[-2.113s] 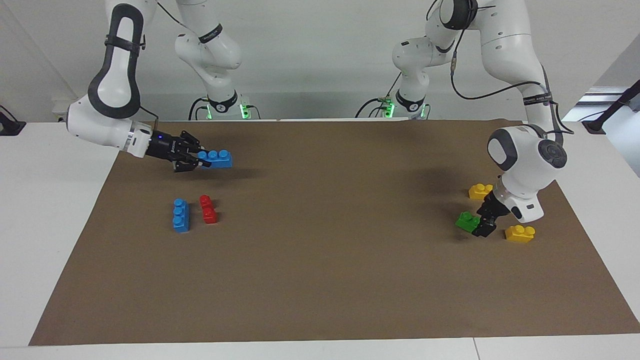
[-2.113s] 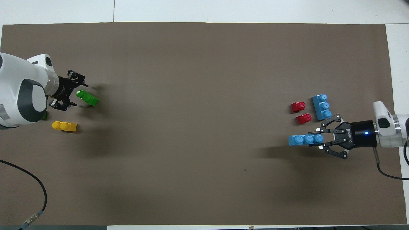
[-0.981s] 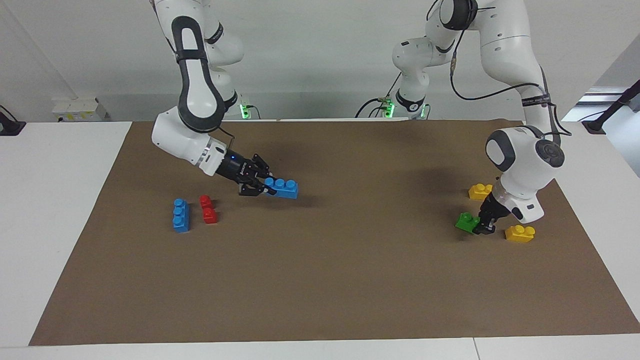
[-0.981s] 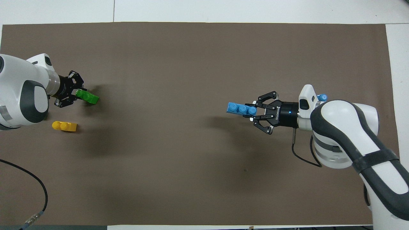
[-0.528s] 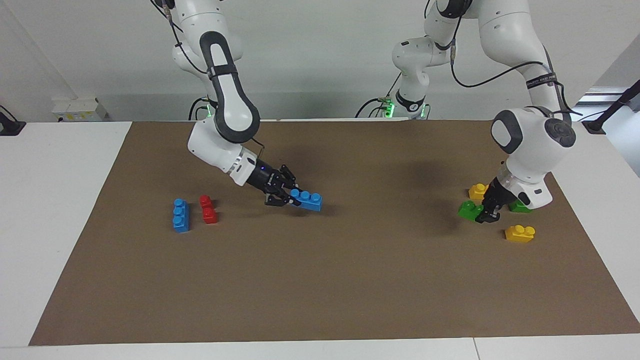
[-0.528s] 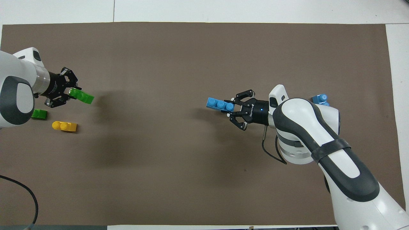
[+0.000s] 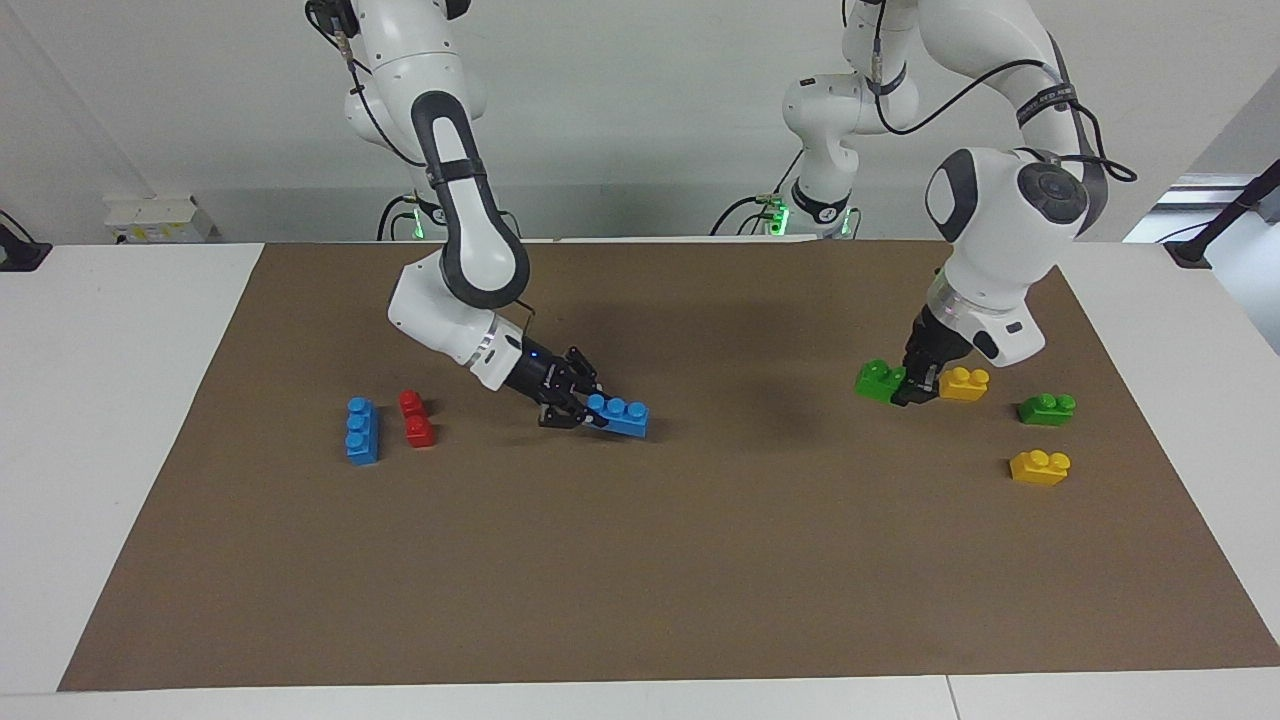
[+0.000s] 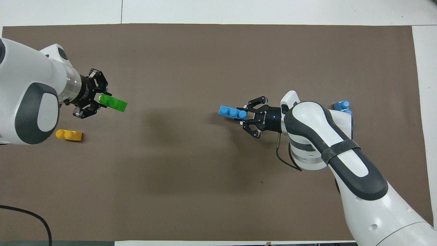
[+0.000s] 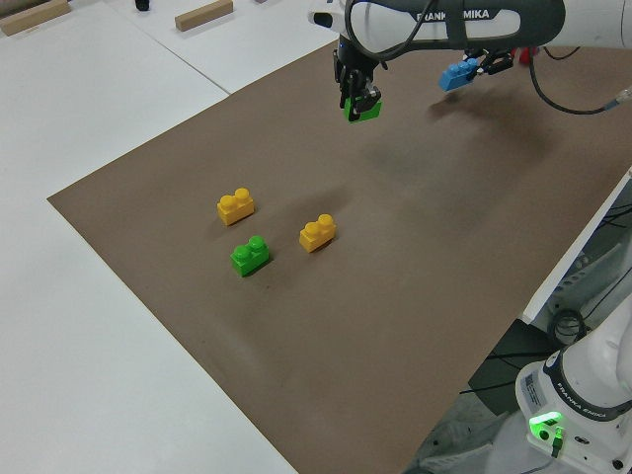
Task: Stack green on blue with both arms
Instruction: 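Bring the green brick with the left gripper above the blue brick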
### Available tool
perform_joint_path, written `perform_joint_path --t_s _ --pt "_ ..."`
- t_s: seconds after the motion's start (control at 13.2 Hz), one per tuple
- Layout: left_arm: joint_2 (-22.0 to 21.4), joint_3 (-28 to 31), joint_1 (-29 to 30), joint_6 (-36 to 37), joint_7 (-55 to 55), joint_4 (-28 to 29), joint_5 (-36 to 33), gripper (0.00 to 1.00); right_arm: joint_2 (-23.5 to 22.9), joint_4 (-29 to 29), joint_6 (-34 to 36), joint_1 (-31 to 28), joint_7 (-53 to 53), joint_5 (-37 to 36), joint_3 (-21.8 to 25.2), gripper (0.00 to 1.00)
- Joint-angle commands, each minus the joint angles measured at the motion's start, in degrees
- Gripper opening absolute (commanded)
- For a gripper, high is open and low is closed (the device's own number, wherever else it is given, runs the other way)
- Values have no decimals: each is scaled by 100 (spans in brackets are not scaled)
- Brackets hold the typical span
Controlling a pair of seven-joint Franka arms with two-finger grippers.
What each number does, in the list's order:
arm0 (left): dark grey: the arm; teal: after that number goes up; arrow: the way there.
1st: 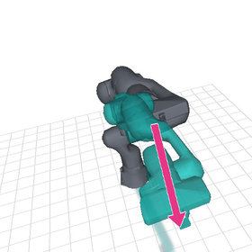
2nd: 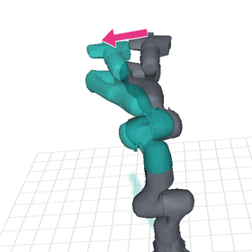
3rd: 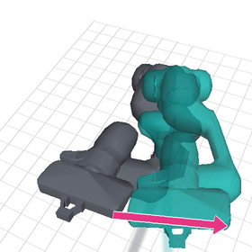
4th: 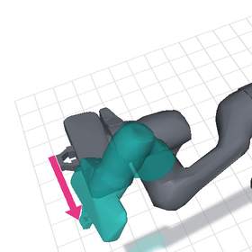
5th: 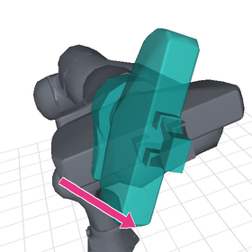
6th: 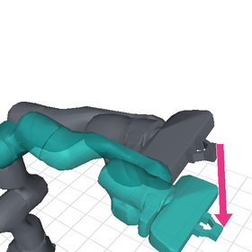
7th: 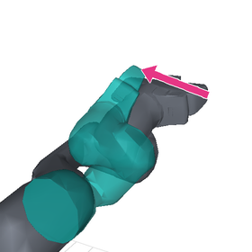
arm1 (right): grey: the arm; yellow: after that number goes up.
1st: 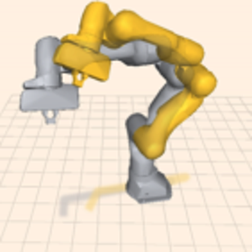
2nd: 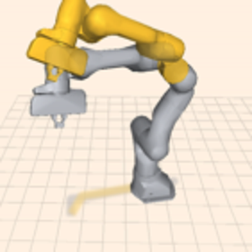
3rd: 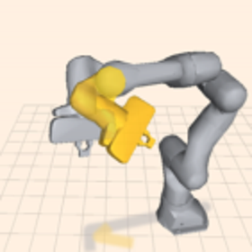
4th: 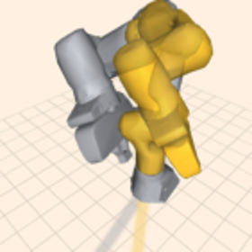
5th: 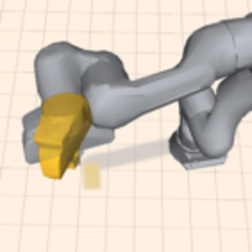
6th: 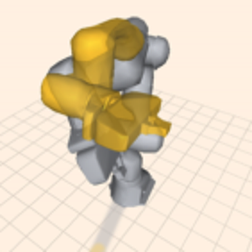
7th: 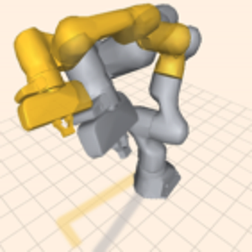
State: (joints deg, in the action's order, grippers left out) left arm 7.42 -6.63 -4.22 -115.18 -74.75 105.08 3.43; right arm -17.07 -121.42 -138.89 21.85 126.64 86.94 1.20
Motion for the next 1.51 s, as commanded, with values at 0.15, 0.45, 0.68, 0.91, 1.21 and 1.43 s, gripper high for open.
perform_joint_path --t_s 0.15,0.45,0.68,0.91,1.21,1.43 --pt "-205 74 -929 320 -1407 -67 -105 0 -25 -22 -401 249 844 200 -6 0" --pt "-214 65 -1624 224 -2489 -75 -282 0 -42 -75 -420 311 871 253 -15 0" --pt "-206 65 -2046 101 -2974 -49 -299 0 -104 -93 -402 416 906 796 -24 0" --pt "-162 56 -2363 -162 -3465 -40 -439 0 -201 -93 -384 408 1090 991 -24 0" --pt "136 56 -2662 -593 -3932 -14 -528 0 -201 -110 -376 391 1100 1009 -24 0" --pt "295 48 -2812 -910 -4407 -14 -704 0 -201 -110 -375 390 1117 1018 -24 0"
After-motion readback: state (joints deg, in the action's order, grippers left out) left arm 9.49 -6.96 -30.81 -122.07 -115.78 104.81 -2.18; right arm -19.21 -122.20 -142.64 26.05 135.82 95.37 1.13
